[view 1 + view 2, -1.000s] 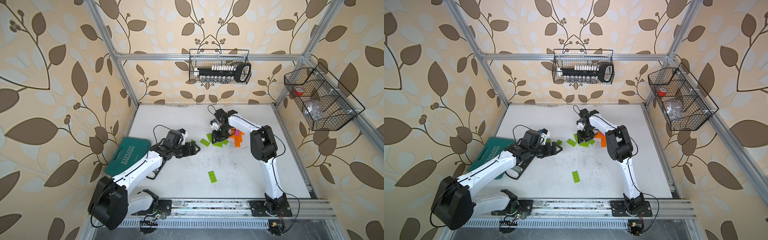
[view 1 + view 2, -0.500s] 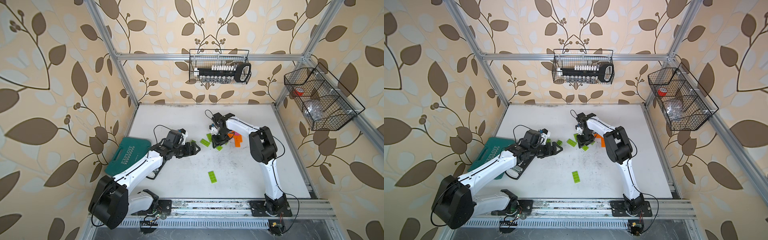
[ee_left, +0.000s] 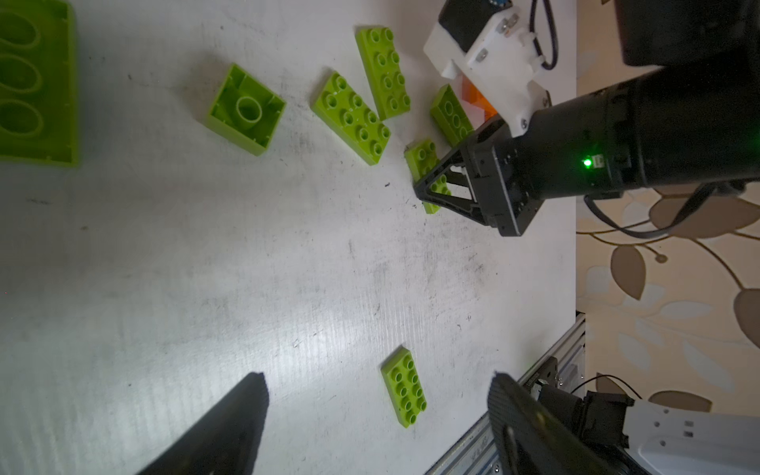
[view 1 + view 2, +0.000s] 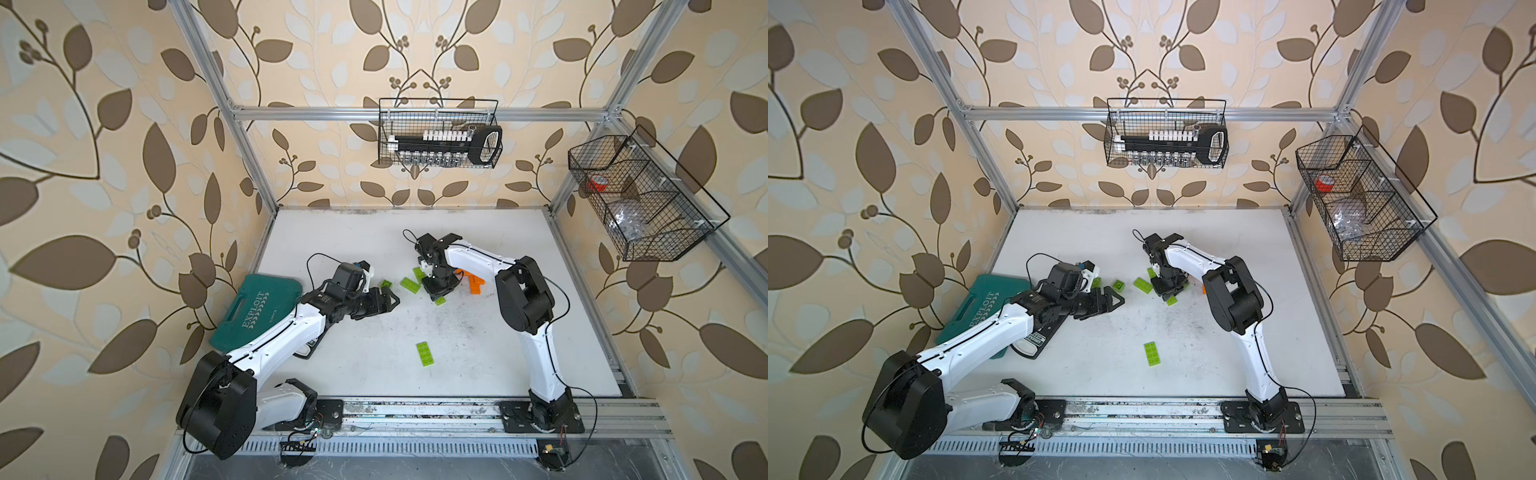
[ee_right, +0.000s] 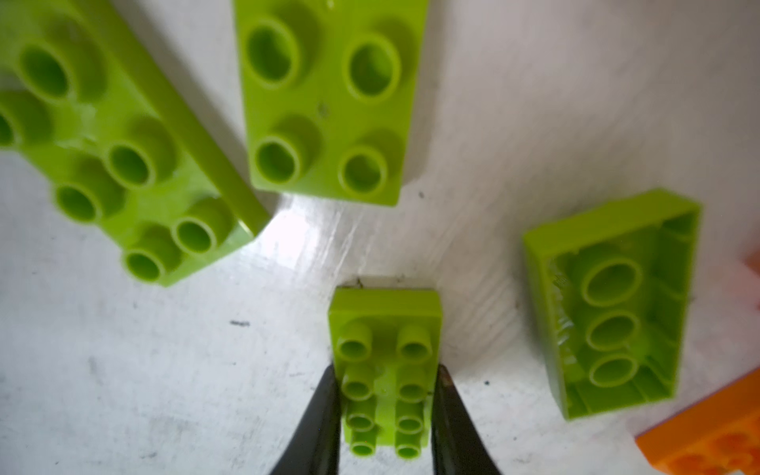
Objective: Assemble a small pinwheel with lego
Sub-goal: Pick up the lego brick from the center of the board, then assemble the lego brick at the center of the board.
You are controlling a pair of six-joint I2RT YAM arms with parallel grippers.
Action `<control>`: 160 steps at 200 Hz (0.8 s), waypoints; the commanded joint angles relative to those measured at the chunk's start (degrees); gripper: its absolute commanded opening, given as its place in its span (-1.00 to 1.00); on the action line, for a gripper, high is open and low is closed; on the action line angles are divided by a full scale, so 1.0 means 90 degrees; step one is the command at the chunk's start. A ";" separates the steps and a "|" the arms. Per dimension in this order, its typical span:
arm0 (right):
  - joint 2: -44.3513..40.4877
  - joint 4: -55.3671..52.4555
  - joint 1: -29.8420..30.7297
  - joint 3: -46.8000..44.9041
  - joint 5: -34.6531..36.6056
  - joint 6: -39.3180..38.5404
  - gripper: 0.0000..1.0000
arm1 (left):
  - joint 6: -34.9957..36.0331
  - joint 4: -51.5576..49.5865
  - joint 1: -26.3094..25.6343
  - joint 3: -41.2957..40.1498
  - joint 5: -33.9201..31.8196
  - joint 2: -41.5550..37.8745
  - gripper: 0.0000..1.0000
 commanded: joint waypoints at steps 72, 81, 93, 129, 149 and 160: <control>-0.0789 0.0053 0.1296 -0.0898 -0.0277 0.2654 -0.51 | -0.0491 0.0018 0.0081 -0.0522 -0.0562 -0.0515 0.79; -0.0784 0.0047 0.1403 -0.0901 -0.0296 0.2742 -0.51 | -0.0480 -0.0060 0.0081 -0.0512 -0.0655 -0.0564 0.80; -0.0794 0.0068 0.1517 -0.0933 -0.0325 0.2847 -0.51 | -0.0532 -0.0092 0.0081 -0.0573 -0.0799 -0.0659 0.81; -0.0831 -0.0007 0.1798 -0.1050 -0.0347 0.2983 -0.51 | -0.0799 0.0006 0.0268 -0.0905 -0.0917 -0.1051 0.83; -0.0891 0.0046 0.1866 -0.1194 -0.0408 0.3064 -0.51 | -0.0867 0.0048 0.0425 -0.1049 -0.0867 -0.1192 0.83; -0.0910 0.0098 0.1886 -0.1258 -0.0449 0.3098 -0.51 | -0.0871 0.0055 0.0492 -0.1108 -0.0846 -0.1258 0.83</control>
